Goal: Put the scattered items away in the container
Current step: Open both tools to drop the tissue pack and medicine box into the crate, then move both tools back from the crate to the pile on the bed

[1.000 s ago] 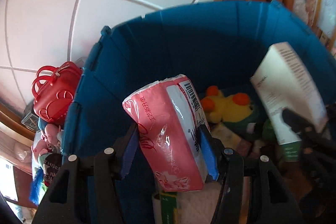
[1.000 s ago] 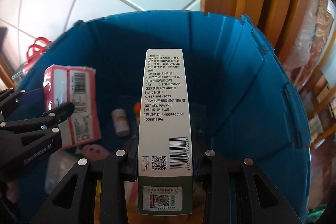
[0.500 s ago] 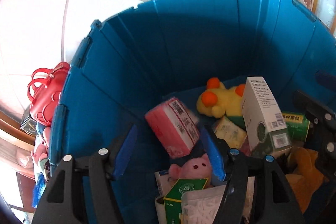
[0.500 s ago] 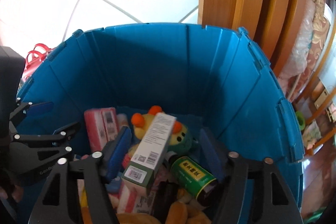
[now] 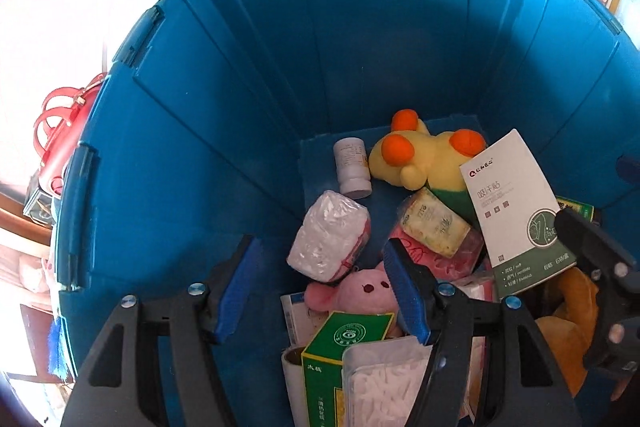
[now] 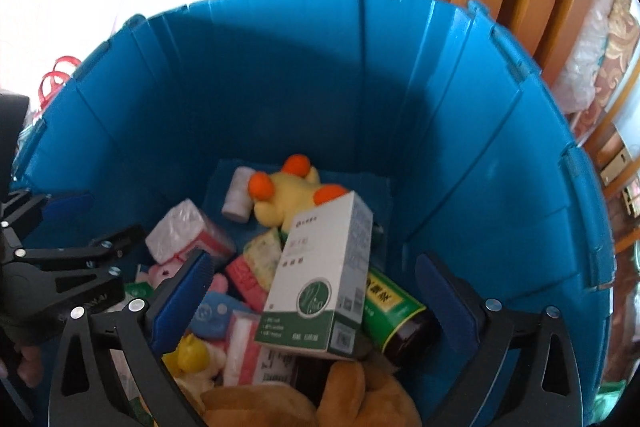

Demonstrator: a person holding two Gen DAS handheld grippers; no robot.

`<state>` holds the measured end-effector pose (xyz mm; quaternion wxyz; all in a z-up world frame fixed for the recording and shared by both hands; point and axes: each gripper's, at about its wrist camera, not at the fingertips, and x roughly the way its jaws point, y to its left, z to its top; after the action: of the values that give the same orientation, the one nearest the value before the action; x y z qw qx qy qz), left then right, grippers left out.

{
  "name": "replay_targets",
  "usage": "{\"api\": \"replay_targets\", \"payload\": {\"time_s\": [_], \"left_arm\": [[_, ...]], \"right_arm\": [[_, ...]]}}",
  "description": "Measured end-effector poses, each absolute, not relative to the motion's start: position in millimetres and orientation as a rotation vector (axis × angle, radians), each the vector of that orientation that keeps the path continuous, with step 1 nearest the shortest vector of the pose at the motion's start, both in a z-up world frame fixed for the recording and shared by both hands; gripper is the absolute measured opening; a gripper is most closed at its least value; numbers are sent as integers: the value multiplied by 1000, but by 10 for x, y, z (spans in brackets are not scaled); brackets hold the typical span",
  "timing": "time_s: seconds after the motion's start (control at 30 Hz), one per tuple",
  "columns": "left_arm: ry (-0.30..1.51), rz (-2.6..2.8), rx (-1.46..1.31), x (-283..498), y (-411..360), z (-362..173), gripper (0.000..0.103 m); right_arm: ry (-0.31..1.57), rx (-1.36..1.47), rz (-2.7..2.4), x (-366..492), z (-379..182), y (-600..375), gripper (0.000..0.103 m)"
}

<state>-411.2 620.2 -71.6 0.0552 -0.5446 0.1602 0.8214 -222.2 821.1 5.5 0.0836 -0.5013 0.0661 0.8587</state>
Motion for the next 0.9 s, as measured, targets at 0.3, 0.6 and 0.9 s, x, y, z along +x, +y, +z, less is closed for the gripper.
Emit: {"api": "replay_targets", "payload": {"time_s": [0.3, 0.6, 0.9], "left_arm": [[427, 2507, -1635, -3909, 6154, -510, 64], [454, 2541, -1595, -3385, 6020, -215, 64], [381, 2589, -1543, -3045, 5820, 59, 64]], "right_arm": [[149, -1547, 2525, -2200, 65, 8101, 103], [75, -1556, 2561, -2165, 153, 7911, 103], [-19, -1611, 2582, -1835, 257, 7692, 103]]}}
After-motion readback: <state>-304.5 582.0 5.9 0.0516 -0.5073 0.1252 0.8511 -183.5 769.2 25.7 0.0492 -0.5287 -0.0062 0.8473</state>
